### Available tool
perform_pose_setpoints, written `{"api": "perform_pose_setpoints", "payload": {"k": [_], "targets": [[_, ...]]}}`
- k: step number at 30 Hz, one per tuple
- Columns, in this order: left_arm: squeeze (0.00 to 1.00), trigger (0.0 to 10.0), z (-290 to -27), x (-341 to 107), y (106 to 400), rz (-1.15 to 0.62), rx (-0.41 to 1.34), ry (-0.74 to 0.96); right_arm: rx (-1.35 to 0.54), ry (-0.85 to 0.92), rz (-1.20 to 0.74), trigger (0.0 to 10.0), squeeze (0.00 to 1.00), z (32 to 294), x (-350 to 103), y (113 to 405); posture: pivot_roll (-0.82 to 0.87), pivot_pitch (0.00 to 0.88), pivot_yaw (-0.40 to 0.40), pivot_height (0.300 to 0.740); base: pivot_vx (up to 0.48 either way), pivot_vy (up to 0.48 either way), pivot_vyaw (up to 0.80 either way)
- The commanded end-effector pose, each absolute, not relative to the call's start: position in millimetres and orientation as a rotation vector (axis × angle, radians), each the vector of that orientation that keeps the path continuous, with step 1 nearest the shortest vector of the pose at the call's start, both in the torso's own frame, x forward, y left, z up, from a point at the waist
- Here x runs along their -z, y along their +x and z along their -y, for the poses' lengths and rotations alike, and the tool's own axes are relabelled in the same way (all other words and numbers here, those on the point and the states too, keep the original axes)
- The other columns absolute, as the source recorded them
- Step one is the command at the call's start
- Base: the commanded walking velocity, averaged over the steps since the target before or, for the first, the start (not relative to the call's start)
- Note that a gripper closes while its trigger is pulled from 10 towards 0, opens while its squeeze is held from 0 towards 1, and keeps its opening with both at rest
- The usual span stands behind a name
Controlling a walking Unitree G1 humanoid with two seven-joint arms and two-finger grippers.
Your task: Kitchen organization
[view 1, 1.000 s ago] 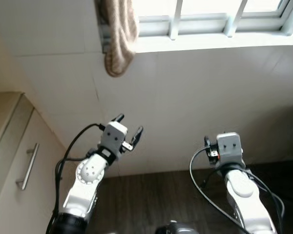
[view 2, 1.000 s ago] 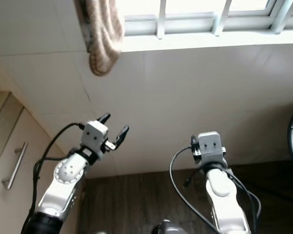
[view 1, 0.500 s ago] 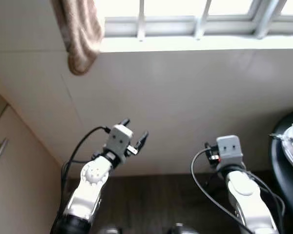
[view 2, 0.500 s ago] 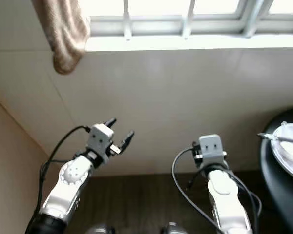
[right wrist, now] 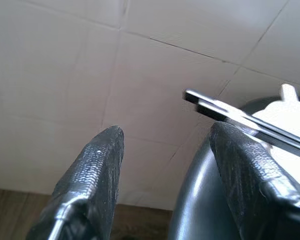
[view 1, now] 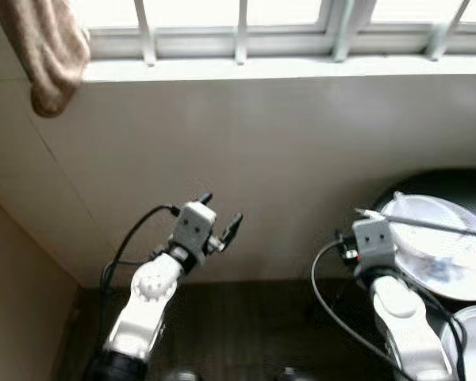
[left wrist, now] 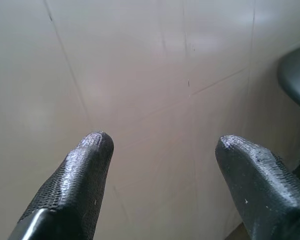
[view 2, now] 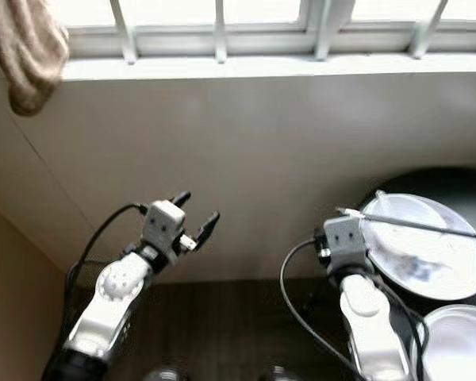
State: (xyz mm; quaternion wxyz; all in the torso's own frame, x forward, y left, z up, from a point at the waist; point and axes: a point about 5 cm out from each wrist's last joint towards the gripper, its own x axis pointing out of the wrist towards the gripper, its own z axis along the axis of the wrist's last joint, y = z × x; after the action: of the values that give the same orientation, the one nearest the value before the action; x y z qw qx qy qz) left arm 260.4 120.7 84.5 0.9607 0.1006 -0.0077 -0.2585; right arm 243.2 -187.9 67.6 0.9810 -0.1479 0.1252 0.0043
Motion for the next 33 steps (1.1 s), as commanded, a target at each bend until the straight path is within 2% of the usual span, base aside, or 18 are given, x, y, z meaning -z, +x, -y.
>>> {"api": "perform_pose_setpoints", "payload": {"k": [1, 16, 18, 33], "targets": [[0.00, 10.0, -126.4, -85.2, 262.3, 0.004, 0.505, 0.201, -0.024, -0.306, -0.226, 10.0, 0.00, 183.8, -71.4, 244.9, 0.04, 0.000, -0.014, 0.740, 0.000, 0.356, 0.00], [0.00, 10.0, -125.8, -84.5, 263.3, 0.002, 0.514, 0.199, -0.029, -0.288, -0.225, 10.0, 0.00, 182.5, -69.7, 245.8, 0.04, 0.000, -0.011, 0.740, 0.000, 0.476, 0.00], [0.00, 10.0, -125.7, -84.8, 263.4, 0.008, 0.510, 0.196, -0.015, -0.265, -0.230, 10.0, 0.00, 183.9, -68.5, 246.1, 0.05, 0.000, -0.013, 0.740, 0.000, 0.000, 0.00], [0.00, 10.0, -125.6, -85.3, 263.0, 0.015, 0.519, 0.204, 0.017, -0.233, -0.253, 10.0, 0.00, 187.0, -65.7, 246.2, 0.04, 0.000, -0.010, 0.740, 0.000, 0.000, -0.80]]}}
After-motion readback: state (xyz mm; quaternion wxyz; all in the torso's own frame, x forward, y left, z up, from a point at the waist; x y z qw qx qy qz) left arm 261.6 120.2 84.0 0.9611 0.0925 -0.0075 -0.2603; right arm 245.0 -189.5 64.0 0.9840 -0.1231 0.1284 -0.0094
